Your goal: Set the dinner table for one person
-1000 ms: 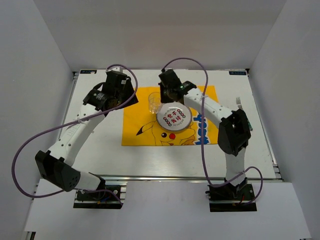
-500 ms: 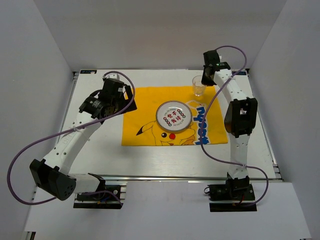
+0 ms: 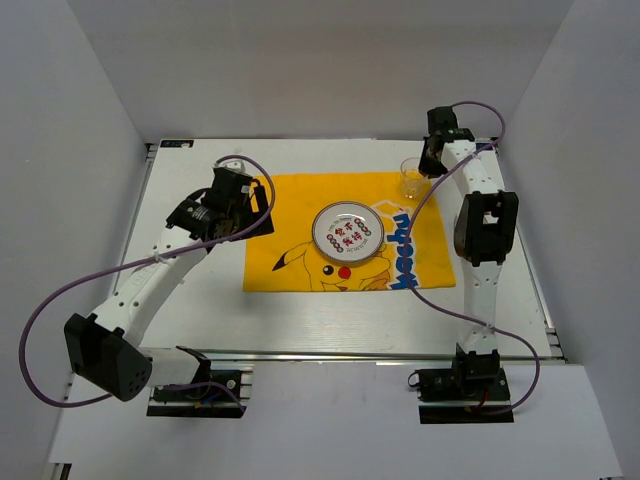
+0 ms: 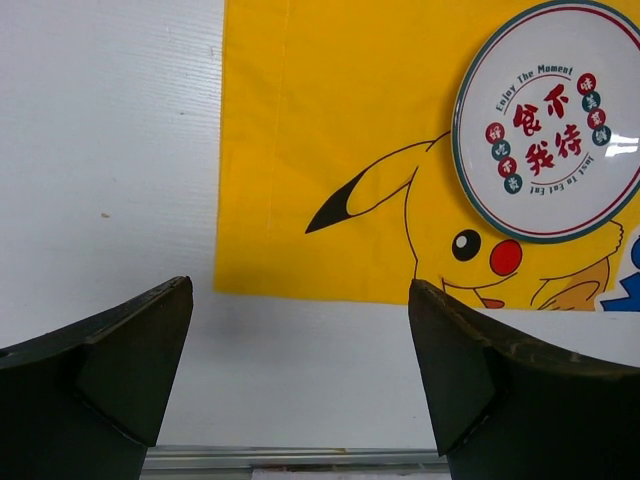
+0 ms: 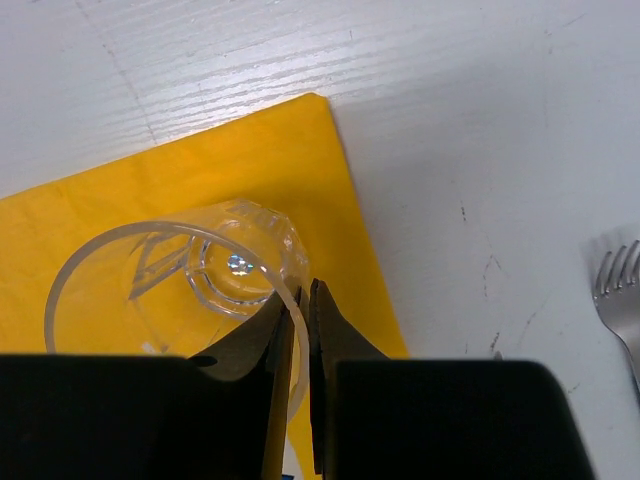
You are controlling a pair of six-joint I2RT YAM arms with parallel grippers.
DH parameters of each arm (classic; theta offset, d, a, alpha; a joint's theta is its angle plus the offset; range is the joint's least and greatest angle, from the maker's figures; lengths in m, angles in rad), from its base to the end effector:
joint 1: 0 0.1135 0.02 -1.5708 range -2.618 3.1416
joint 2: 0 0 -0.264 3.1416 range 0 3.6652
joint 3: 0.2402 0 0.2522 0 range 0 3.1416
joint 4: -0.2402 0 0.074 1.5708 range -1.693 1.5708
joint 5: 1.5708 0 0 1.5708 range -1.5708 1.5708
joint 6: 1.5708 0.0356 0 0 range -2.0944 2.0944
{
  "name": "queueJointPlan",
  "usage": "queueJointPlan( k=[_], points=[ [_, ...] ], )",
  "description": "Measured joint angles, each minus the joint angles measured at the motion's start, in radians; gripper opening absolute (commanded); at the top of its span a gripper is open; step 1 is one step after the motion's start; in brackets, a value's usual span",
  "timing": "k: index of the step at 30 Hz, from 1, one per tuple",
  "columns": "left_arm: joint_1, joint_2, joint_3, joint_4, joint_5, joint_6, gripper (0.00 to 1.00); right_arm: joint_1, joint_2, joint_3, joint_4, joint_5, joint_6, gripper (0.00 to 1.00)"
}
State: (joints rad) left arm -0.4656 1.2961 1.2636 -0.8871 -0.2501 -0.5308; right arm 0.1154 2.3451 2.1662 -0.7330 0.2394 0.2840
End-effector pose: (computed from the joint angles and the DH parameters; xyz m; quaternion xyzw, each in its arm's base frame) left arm 0.2371 -0.1093 0.3333 -0.0705 0.9383 -0.0479 0.3353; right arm 0.5203 0.0518 0.2318 0.1176 0.9329 -0.0470 0.3372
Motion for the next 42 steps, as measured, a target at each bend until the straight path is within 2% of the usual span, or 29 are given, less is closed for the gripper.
queueJointPlan(
  k=[3, 4, 5, 6, 9, 15, 18, 21, 26, 30, 33, 37, 40, 41, 42],
  points=[
    [0.000, 0.000, -0.003, 0.006, 0.003, 0.008, 0.98, -0.011, 0.034, 0.025, 0.002, -0.019, 0.000, 0.00],
    [0.000, 0.000, -0.006, 0.008, 0.003, 0.010, 0.98, -0.013, 0.037, 0.031, 0.005, -0.027, -0.001, 0.09],
    [0.000, -0.001, -0.012, 0.009, 0.004, 0.012, 0.98, -0.015, 0.037, 0.033, 0.007, -0.030, -0.002, 0.34],
    [0.000, -0.001, -0.017, 0.009, 0.004, 0.013, 0.98, -0.017, 0.037, 0.038, 0.007, -0.036, -0.004, 0.63],
    [0.000, -0.002, -0.034, 0.013, 0.005, 0.017, 0.98, -0.020, 0.037, 0.048, 0.017, -0.040, -0.003, 0.89],
    [0.000, -0.002, -0.041, 0.012, 0.000, 0.019, 0.98, -0.026, 0.027, 0.049, 0.025, -0.052, -0.002, 0.89],
    [0.000, -0.002, -0.040, 0.000, -0.008, 0.034, 0.98, -0.043, -0.050, -0.014, 0.037, -0.100, 0.002, 0.89],
    [0.000, -0.002, -0.041, -0.019, -0.016, 0.063, 0.98, -0.080, -0.240, -0.213, 0.069, -0.154, -0.001, 0.89],
    [0.000, -0.025, -0.112, -0.003, -0.016, 0.102, 0.98, -0.185, -0.667, -0.730, 0.181, -0.122, 0.002, 0.89],
    [0.000, -0.064, -0.186, 0.012, 0.009, 0.112, 0.98, -0.225, -0.829, -1.031, 0.244, -0.061, -0.006, 0.89],
    [0.000, -0.102, -0.253, 0.054, 0.043, 0.113, 0.98, -0.241, -0.858, -1.192, 0.272, -0.051, -0.027, 0.89],
    [-0.003, -0.129, -0.343, 0.086, 0.086, 0.113, 0.98, -0.256, -0.850, -1.250, 0.292, -0.069, -0.053, 0.86],
    [-0.008, -0.133, -0.358, 0.103, 0.130, 0.121, 0.98, -0.267, -0.817, -1.233, 0.339, -0.088, -0.072, 0.78],
    [-0.008, -0.142, -0.367, 0.124, 0.141, 0.123, 0.98, -0.271, -0.797, -1.226, 0.348, -0.090, -0.077, 0.70],
    [-0.008, -0.150, -0.373, 0.135, 0.152, 0.124, 0.98, -0.274, -0.771, -1.217, 0.358, -0.095, -0.085, 0.69]
  ],
)
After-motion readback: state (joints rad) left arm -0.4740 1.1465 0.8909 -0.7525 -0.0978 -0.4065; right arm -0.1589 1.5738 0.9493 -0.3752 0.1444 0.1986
